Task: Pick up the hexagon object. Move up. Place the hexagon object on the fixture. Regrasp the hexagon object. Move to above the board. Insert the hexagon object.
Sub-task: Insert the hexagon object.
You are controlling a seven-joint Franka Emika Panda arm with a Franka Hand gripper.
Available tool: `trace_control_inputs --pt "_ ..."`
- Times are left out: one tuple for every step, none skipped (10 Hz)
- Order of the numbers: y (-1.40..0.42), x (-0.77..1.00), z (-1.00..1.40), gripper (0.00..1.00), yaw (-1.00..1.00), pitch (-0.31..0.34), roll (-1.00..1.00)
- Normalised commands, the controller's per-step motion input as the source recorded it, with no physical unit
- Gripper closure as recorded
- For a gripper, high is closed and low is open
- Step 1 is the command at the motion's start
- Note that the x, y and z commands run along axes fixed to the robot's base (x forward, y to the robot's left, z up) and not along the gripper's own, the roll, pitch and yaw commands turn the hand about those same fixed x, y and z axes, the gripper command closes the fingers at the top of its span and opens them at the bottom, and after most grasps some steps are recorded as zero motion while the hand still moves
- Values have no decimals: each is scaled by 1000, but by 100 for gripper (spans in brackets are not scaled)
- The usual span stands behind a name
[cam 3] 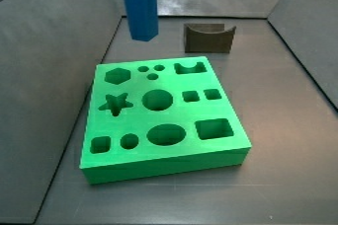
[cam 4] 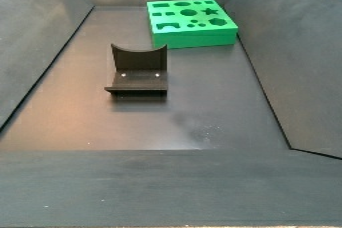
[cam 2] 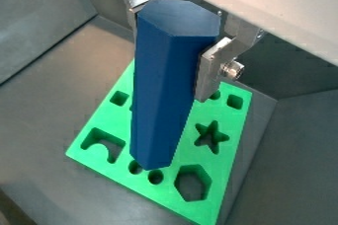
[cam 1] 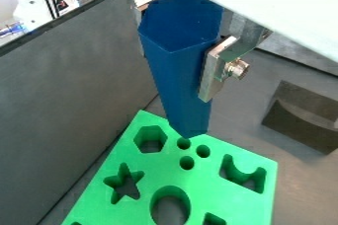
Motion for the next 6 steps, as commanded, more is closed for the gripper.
trace_control_inputs --pt "0 -531 -423 100 -134 -103 -261" --pt "0 -131 -311 100 0 -56 -267" --pt "49 -297 -354 100 -6 -97 -387" --pt "0 -683 -320 100 -134 -140 -379" --pt "49 -417 -214 100 -20 -137 -447" --pt "0 -94 -306 100 29 -70 -293"
